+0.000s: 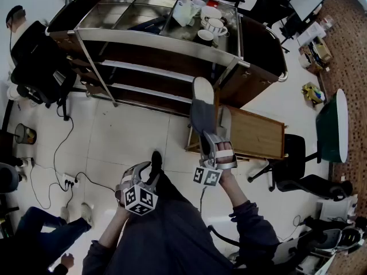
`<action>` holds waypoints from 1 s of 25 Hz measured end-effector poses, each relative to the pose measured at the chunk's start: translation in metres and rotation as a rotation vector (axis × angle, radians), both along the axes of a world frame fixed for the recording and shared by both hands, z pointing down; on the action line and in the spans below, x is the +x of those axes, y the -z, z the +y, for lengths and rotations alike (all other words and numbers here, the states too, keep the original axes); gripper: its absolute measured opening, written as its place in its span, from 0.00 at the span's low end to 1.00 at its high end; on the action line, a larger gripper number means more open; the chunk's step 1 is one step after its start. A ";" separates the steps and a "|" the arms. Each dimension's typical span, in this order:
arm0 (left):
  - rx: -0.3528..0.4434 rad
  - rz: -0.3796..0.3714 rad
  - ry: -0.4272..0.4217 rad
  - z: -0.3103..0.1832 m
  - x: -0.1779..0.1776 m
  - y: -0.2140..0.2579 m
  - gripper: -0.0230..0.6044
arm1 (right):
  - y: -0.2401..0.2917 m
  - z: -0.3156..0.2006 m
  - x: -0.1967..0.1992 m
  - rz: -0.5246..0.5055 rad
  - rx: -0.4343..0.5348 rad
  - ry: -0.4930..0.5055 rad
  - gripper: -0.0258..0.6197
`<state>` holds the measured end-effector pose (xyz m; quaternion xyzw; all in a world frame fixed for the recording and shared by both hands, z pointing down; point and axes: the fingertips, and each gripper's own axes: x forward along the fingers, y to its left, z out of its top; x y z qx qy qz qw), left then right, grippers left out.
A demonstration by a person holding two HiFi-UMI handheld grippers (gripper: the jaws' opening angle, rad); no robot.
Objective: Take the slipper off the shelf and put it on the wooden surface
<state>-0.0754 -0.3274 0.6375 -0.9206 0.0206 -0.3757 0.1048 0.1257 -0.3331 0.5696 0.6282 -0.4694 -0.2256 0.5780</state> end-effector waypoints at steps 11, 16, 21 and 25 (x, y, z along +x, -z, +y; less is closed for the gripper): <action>-0.024 -0.043 -0.105 0.171 -0.001 -0.005 0.38 | -0.070 0.273 0.007 -0.077 -0.172 -0.165 0.14; 0.002 -0.076 -0.077 0.206 0.049 -0.007 0.38 | -0.105 0.324 0.095 -0.077 -0.214 -0.186 0.14; 0.012 -0.092 0.035 0.236 0.117 -0.001 0.38 | -0.154 0.328 0.201 -0.101 -0.260 -0.144 0.14; 0.016 -0.109 0.103 0.269 0.155 0.003 0.38 | -0.205 0.324 0.260 -0.118 -0.328 -0.084 0.14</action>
